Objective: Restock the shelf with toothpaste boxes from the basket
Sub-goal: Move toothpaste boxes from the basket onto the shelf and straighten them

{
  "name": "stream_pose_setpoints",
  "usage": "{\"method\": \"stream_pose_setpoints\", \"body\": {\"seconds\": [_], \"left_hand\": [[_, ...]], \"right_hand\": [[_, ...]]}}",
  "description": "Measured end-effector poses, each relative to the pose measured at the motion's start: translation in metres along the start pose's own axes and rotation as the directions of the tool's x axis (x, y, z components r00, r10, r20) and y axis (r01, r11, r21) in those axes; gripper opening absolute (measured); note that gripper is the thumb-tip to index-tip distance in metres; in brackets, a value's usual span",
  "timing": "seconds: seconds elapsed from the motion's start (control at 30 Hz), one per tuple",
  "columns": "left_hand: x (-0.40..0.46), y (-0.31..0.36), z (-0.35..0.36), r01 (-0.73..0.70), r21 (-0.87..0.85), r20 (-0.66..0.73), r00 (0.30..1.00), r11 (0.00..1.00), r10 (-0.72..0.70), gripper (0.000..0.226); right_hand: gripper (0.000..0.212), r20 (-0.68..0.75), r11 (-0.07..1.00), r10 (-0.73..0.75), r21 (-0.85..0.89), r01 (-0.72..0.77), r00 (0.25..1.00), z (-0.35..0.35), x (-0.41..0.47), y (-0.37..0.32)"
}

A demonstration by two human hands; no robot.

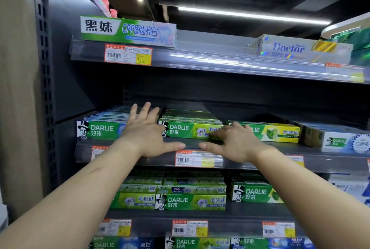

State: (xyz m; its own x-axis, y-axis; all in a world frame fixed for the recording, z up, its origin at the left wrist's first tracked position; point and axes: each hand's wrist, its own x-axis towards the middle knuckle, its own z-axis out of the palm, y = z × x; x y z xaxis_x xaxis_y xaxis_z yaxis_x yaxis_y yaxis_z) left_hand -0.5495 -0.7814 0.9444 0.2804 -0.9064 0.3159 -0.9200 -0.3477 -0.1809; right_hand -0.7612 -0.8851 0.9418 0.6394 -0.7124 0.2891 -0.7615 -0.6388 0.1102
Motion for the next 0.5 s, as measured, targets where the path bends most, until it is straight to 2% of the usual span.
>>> {"method": "stream_pose_setpoints", "body": {"seconds": [0.1,0.5], "left_hand": [[0.0039,0.0019,0.003,0.003,-0.005,0.008,1.0,1.0,-0.003,0.108],[0.0088,0.0045,0.0037,0.001,-0.01,0.008,1.0,1.0,-0.001,0.113]], "right_hand": [[0.1,0.031,1.0,0.007,-0.001,-0.007,1.0,0.0008,0.0022,0.0028],[0.095,0.059,1.0,0.003,0.024,-0.005,0.998,0.0009,0.0048,0.0076]]}}
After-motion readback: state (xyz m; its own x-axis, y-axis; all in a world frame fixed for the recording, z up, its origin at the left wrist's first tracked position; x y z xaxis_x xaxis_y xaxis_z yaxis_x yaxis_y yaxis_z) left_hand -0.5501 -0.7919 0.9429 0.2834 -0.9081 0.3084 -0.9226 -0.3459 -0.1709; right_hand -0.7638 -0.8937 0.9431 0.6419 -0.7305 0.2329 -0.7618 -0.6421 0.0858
